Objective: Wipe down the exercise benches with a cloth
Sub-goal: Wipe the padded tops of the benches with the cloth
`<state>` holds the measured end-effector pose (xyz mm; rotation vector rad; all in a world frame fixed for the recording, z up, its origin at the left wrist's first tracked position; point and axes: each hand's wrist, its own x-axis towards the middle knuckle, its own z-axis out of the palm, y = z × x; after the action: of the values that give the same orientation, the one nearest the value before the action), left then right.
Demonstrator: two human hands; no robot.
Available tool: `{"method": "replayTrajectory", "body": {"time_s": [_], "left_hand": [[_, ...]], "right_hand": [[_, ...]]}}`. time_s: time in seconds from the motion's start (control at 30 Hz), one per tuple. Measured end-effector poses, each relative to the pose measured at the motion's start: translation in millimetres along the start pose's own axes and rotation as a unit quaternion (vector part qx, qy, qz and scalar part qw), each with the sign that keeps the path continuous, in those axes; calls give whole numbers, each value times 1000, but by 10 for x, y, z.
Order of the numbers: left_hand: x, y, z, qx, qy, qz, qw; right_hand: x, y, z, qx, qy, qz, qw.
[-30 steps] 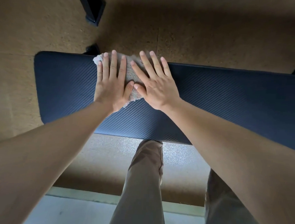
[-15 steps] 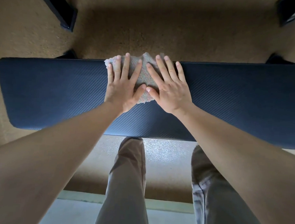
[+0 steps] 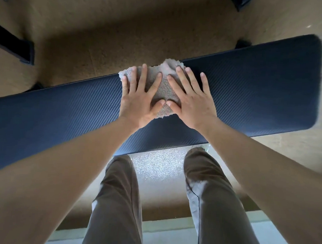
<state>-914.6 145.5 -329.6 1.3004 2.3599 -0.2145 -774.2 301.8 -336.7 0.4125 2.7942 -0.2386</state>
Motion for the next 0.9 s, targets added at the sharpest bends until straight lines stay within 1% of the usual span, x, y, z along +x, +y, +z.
{"method": "replayTrajectory", "body": {"time_s": [0.3, 0.53, 0.73, 0.8, 0.9], "left_hand": [[608, 1168, -166, 20, -4, 114, 993], [936, 1804, -261, 32, -22, 164, 986], [949, 2226, -222, 21, -11, 182, 983], [852, 2289, -162, 11, -4, 184, 983], [638, 2281, -52, -6, 1, 158, 987]], "right_hand": [[-610, 1202, 35, 10, -9, 84, 996], [-953, 1791, 48, 28, -17, 136, 990], [-1284, 1984, 72, 48, -12, 190, 980], [-1397, 1922, 115, 26, -15, 177, 984], [-1435, 1751, 154, 24, -29, 135, 990]]}}
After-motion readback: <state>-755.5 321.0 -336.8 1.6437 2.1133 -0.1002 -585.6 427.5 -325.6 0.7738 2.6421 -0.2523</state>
